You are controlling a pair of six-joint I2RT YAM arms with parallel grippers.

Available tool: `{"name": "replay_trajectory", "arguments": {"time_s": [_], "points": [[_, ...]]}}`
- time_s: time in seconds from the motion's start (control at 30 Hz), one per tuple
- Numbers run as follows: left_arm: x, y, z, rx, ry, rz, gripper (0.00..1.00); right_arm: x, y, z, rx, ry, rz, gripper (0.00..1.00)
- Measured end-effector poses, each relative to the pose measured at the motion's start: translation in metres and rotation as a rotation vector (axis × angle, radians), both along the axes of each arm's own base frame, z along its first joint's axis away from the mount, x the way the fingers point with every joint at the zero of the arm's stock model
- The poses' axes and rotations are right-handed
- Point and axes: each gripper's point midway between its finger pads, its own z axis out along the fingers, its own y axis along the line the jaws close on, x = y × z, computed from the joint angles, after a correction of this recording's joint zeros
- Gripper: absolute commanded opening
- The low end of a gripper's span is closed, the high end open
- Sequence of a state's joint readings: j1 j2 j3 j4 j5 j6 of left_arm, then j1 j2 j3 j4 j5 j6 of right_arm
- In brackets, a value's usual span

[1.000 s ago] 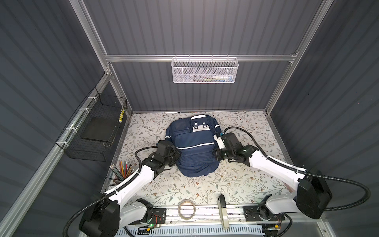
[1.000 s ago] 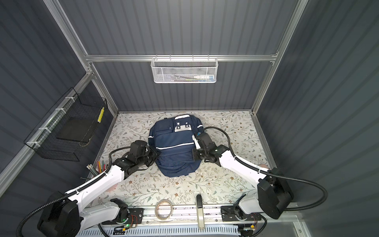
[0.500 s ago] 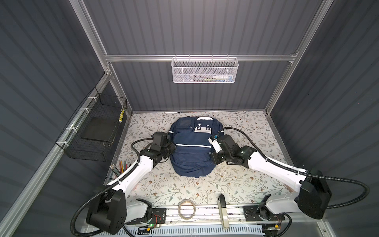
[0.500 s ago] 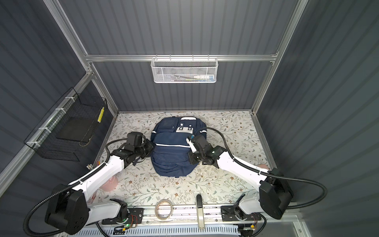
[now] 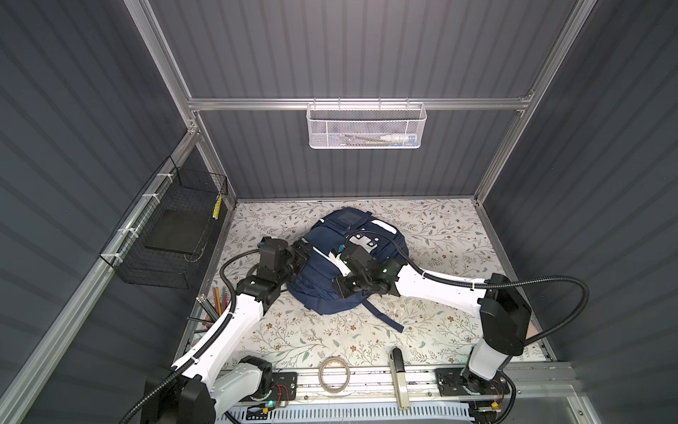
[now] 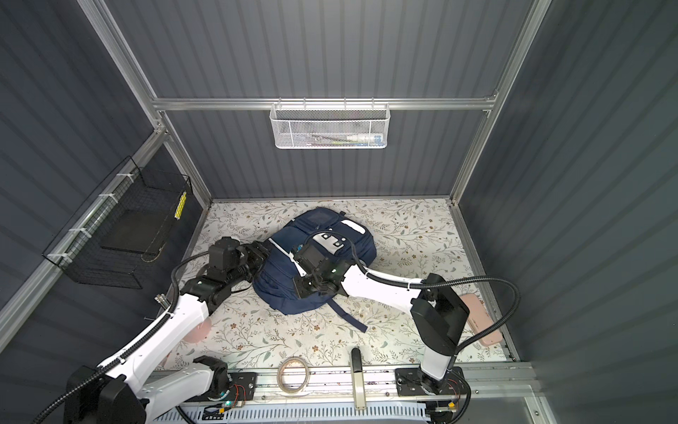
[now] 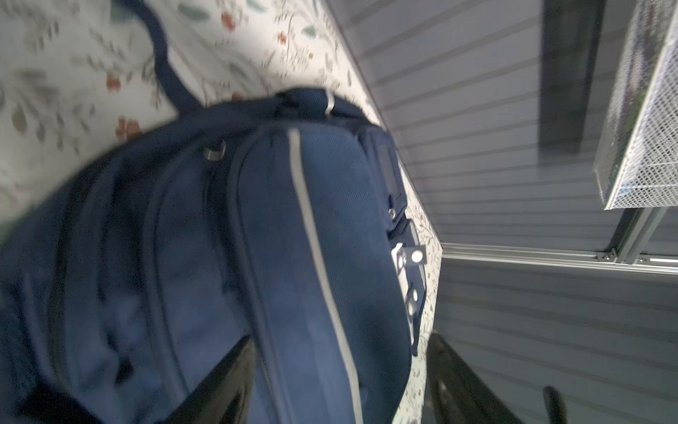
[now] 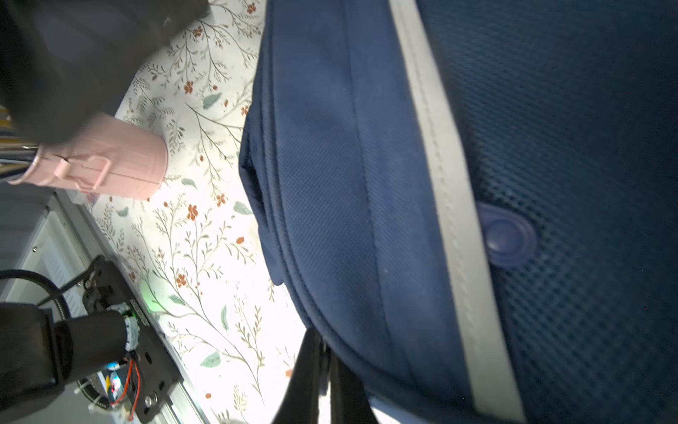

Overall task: Pack books, pencil case, and school supplies into a backpack
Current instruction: Zip the student bag at the center of the table.

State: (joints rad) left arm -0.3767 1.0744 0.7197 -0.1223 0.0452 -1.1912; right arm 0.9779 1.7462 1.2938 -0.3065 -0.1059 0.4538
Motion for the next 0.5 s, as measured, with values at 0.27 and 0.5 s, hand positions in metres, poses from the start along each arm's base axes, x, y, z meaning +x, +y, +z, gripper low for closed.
{"name": "replay_trajectory", "arguments": {"time_s": [0.27,0.5], "points": [[-0.011,-0.039,-0.042,-0.061,0.133,-0.032,0.53,-0.003,0.004,-0.001,-0.001,-0.003,-0.007,0.00],[-0.010,-0.052,-0.062,-0.068,0.188,-0.025,0.00,-0.002,-0.005,-0.011,-0.054,-0.018,-0.033,0.00]]}}
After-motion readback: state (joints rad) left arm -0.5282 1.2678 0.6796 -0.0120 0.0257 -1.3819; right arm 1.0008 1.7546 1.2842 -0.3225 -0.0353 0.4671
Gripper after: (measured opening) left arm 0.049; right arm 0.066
